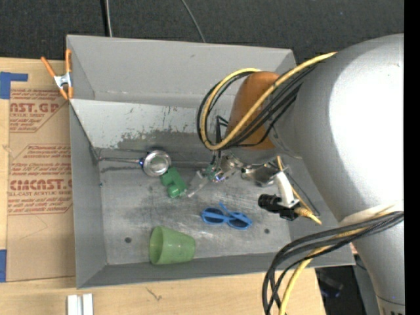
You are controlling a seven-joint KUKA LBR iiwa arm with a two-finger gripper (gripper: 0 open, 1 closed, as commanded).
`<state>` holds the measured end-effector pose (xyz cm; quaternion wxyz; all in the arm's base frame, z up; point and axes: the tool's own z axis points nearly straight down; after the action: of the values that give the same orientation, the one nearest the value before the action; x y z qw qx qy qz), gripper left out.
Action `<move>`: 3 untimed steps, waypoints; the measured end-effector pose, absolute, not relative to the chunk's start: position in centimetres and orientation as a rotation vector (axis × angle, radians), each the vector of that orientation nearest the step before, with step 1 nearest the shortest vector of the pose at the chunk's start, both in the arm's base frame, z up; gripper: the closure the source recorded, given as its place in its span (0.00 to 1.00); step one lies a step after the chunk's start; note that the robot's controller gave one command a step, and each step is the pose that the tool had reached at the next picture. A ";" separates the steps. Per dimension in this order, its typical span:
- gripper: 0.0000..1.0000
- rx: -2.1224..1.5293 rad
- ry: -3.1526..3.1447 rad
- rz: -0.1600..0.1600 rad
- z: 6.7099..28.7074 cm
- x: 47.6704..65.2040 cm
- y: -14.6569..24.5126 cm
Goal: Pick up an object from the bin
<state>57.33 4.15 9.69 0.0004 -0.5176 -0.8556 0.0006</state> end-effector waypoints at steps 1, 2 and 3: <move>0.00 -0.963 -2.989 0.003 8.2 55.7 1.0; 0.00 -1.831 -2.553 0.003 9.0 55.2 -3.6; 0.00 -1.372 -2.822 0.002 8.8 49.1 1.6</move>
Offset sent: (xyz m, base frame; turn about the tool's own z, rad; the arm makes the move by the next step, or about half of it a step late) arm -0.0153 -0.0309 -0.0138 -0.4642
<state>49.12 1.56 8.82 0.0020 -0.4373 -0.8993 0.0006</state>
